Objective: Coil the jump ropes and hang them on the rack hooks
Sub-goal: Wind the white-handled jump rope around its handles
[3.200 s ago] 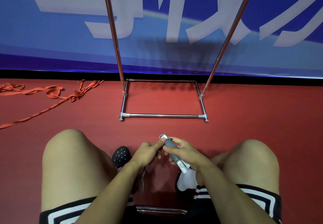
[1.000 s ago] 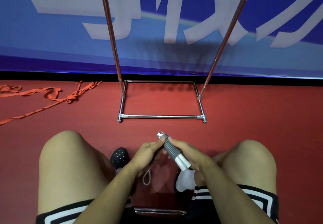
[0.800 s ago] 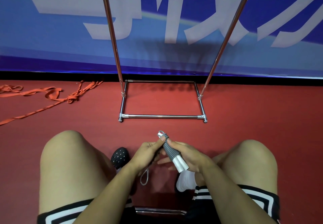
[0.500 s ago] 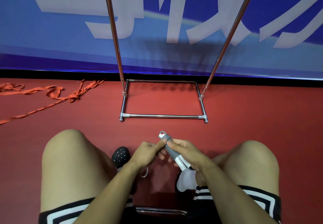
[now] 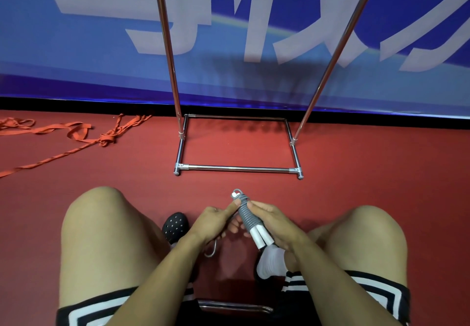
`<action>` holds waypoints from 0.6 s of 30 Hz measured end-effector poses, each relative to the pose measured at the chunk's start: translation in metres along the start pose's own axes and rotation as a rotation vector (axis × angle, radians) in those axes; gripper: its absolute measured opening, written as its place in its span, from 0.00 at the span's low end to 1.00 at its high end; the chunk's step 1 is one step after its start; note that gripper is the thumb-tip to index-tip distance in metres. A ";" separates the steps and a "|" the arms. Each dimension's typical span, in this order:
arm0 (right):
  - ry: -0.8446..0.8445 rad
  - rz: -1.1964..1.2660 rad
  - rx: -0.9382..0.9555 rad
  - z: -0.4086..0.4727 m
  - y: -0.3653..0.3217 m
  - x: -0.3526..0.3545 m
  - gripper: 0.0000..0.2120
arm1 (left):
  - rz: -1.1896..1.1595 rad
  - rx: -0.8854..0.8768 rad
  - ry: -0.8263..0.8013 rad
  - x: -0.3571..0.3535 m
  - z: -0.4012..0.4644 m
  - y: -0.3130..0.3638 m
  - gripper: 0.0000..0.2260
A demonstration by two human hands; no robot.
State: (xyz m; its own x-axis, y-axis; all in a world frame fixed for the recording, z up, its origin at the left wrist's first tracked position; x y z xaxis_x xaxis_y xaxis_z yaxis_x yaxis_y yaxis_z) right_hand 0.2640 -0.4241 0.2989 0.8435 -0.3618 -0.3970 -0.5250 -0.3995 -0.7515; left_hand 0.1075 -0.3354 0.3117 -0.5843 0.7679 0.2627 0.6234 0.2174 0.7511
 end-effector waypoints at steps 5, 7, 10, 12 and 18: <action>-0.041 -0.015 0.010 -0.006 -0.008 0.000 0.15 | -0.118 0.007 -0.032 -0.002 -0.002 0.003 0.25; -0.040 -0.023 0.016 -0.006 -0.008 0.001 0.16 | -0.061 0.017 -0.014 -0.001 -0.004 0.005 0.26; 0.011 0.020 -0.010 -0.004 -0.006 0.001 0.15 | 0.013 0.031 -0.006 0.002 -0.005 0.005 0.28; 0.027 0.043 -0.027 -0.002 -0.005 0.001 0.17 | 0.026 0.052 -0.020 0.002 -0.005 0.004 0.30; 0.018 0.061 0.014 -0.002 -0.003 0.003 0.14 | 0.073 0.053 0.023 0.002 -0.002 -0.001 0.29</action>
State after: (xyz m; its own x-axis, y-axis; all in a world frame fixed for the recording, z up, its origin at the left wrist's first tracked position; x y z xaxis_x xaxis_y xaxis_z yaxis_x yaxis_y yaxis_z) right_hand 0.2684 -0.4255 0.3011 0.8077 -0.4000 -0.4332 -0.5739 -0.3645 -0.7334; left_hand 0.1046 -0.3351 0.3124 -0.5475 0.7689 0.3303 0.6912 0.1930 0.6965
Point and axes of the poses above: each hand's wrist, its own z-axis towards the middle knuckle, its own x-axis out of the back of the hand, y = z × x, the point moved 1 cm from there along z, towards the middle knuckle, and after that the axes turned 12 degrees about z, right-handed, at the moved point
